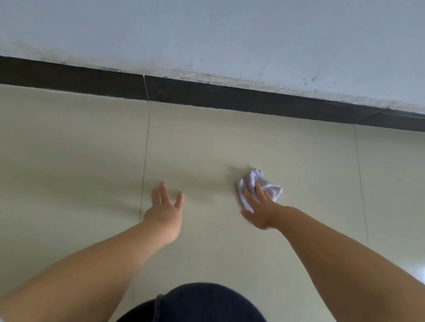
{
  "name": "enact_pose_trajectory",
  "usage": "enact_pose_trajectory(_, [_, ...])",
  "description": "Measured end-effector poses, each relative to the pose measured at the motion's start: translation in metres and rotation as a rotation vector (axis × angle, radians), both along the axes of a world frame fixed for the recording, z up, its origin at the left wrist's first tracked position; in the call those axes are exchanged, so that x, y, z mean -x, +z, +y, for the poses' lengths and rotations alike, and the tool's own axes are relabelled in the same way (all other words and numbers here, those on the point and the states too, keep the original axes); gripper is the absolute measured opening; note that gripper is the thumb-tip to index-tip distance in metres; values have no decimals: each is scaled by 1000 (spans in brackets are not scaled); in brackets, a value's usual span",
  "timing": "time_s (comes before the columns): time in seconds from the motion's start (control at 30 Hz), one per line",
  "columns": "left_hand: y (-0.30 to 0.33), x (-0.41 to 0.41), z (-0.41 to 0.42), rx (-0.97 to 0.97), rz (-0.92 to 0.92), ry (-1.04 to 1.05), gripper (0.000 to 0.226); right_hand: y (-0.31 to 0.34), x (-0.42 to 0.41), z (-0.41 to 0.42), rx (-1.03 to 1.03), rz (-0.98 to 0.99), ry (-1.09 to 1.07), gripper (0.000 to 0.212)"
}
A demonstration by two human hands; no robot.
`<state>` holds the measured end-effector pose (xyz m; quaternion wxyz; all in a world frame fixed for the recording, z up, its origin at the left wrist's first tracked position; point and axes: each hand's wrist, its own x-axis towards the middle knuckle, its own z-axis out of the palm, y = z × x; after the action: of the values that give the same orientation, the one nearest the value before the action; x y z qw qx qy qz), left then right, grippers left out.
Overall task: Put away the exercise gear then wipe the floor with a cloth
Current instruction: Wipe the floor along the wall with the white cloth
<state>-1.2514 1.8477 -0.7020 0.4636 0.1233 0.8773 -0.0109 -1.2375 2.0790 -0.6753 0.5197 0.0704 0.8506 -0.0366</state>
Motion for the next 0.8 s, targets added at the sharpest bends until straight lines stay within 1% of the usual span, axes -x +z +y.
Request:
enact_pose_trajectory(0.03, [1, 1, 0, -12, -13, 14, 74, -5, -6, -7, -36, 5, 21, 87])
enact_pose_trajectory(0.1, [1, 3, 2, -17, -45, 14, 72, -14, -13, -21, -62, 2, -33, 77])
enact_pose_trajectory(0.17, [2, 2, 8, 7, -61, -11, 71, -18, -19, -27, -56, 25, -48, 73])
enact_pose_trajectory(0.23, [2, 3, 12, 54, -62, -34, 70, -20, -25, -24, -73, 71, 53, 73])
enact_pose_trajectory(0.33, [0, 7, 13, 126, -46, -125, 69, -24, -41, -10, -68, 247, 215, 70])
enact_pose_trajectory(0.4, [-1, 12, 11, 138, -40, -174, 67, -29, -46, 1, -55, 344, 320, 67])
enact_pose_trajectory(0.47, [-2, 10, 7, 112, -61, -189, 69, -35, -40, 10, 11, 368, 361, 68])
enact_pose_trajectory(0.57, [2, 11, -13, 3, -83, -77, 72, -47, -16, 12, 120, 394, 369, 70])
enact_pose_trajectory(0.67, [9, 22, -40, -111, -79, 115, 73, -53, 28, 9, 201, 445, 510, 69])
enact_pose_trajectory(0.7, [10, 22, -41, -125, -29, 186, 72, -55, 43, 7, 211, 453, 558, 68])
enact_pose_trajectory(0.77, [8, 11, -20, -107, 203, 362, 66, -57, 71, 3, 230, 462, 611, 66])
enact_pose_trajectory(0.8, [6, -1, 3, -97, 316, 416, 63, -60, 83, 3, 240, 467, 631, 64])
